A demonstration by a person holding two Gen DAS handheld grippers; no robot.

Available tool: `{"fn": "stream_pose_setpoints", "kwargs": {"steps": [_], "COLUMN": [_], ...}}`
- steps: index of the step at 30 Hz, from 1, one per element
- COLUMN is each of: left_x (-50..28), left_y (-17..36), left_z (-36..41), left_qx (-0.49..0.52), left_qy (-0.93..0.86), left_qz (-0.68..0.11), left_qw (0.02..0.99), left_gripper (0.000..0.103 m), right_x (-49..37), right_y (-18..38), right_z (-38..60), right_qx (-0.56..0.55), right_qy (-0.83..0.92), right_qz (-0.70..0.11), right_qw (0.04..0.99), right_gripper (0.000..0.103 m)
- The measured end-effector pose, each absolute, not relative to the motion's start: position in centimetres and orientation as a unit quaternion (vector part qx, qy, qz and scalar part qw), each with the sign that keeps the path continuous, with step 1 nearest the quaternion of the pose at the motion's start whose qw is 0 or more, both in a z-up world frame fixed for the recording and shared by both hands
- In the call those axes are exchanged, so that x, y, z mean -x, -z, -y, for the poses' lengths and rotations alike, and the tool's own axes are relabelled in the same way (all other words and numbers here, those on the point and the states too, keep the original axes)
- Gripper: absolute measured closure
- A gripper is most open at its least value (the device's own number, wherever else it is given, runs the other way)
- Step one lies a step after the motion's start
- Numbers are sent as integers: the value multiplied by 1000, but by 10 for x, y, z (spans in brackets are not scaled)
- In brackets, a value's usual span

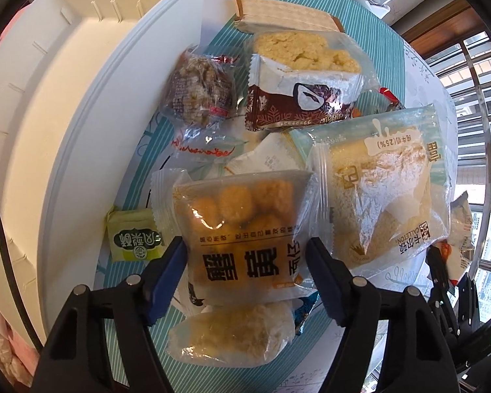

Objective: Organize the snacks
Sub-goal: 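Grasp white red-striped packet with right gripper while left gripper grasps orange cake packet, then carry white red-striped packet into the white tray and open right gripper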

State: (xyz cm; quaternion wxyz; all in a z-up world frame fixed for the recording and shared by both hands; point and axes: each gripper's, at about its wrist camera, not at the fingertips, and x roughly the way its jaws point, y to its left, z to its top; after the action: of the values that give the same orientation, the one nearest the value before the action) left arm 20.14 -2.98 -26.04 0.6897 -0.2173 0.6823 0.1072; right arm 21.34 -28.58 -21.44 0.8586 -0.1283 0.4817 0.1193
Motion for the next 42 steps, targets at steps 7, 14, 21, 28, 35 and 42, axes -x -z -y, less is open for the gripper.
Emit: {"fn": "stream_pose_setpoints", "kwargs": {"steps": [7, 14, 21, 28, 35, 42], "left_x": [-194, -191, -176, -164, -147, -136], "left_y": [254, 230, 191, 158, 127, 101], "left_z": [35, 35, 34, 23, 9, -26], "left_qx": [215, 204, 201, 198, 164, 155], "left_qy": [-113, -117, -107, -75, -42, 2], "left_qz": [-686, -677, -661, -652, -650, -638], "left_qw": [685, 698, 715, 728, 741, 754], "left_gripper": [31, 31, 31, 30, 49, 81], "right_x": [-202, -189, -173, -154, -134, -114], "right_y": [200, 184, 168, 151, 129, 110], "right_z": [292, 288, 277, 260, 236, 197], "right_qx": [119, 114, 113, 111, 104, 94], "right_qy": [-122, -136, -154, -168, -179, -173], "right_qz": [-480, -475, -469, -469, -456, -446], "right_qw": [861, 862, 862, 860, 865, 873], "right_gripper": [50, 50, 50, 50, 50, 50]}}
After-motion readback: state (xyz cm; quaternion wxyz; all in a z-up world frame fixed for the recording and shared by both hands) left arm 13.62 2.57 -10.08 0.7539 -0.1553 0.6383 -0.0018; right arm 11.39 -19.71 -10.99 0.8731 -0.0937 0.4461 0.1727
